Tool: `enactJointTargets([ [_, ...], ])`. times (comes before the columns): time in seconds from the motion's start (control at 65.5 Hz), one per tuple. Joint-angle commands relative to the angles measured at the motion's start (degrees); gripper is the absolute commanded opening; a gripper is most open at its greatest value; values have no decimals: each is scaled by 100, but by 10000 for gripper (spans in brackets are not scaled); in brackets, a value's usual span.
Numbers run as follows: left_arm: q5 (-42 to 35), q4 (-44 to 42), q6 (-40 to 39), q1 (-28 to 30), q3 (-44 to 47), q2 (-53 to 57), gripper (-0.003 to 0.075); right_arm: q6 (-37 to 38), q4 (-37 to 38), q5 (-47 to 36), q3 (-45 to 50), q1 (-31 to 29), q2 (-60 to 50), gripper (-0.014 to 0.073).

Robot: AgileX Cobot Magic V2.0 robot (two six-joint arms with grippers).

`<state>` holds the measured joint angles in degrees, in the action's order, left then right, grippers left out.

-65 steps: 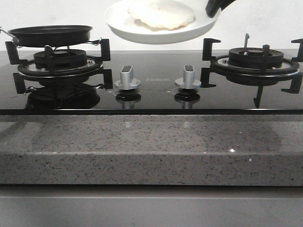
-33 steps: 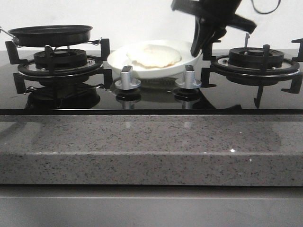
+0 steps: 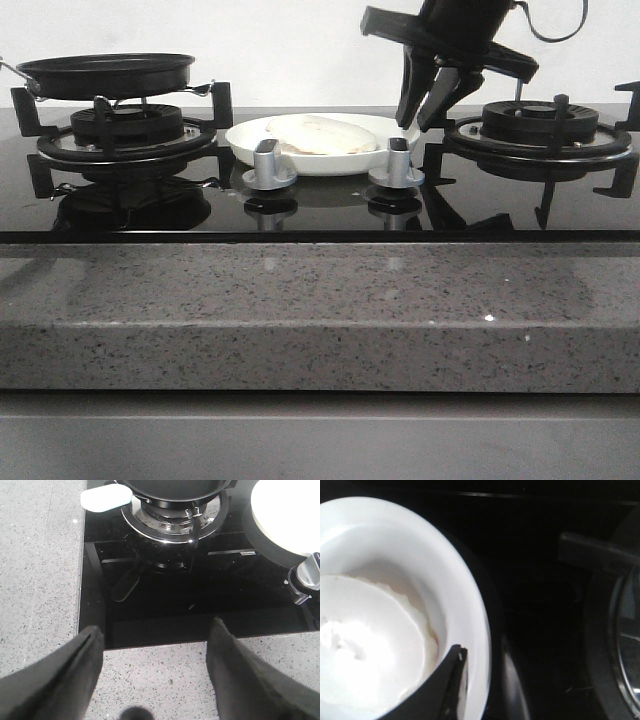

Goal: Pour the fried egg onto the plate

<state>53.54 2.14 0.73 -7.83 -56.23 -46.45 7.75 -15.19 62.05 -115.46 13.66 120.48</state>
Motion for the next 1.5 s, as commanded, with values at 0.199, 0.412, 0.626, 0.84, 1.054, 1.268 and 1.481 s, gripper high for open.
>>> enactJointTargets([
  [0.199, -352, 56, -73, -39, -152, 34, 438, -53, 205, 60, -71, 77, -1181, 231],
  [0.412, -352, 56, -73, -39, -152, 34, 438, -65, 666, -499, 1321, 427, -2387, 231],
  [0.626, -352, 56, -73, -39, -152, 34, 438, -65, 668, -1241, 3235, 560, -4022, 231],
  [0.84, -352, 56, -73, -39, -152, 34, 438, -65, 831, -1433, 4727, 560, -5397, 231],
  [1.054, -352, 56, -73, -39, -152, 34, 438, -65, 837, -1386, 5772, 560, -6391, 231],
  [1.268, -352, 56, -73, -39, -152, 34, 438, -65, 837, -1082, 6507, 560, -7233, 231],
  [1.481, -352, 56, -73, -39, -152, 34, 438, -65, 837, -893, 6706, 560, -7612, 231],
])
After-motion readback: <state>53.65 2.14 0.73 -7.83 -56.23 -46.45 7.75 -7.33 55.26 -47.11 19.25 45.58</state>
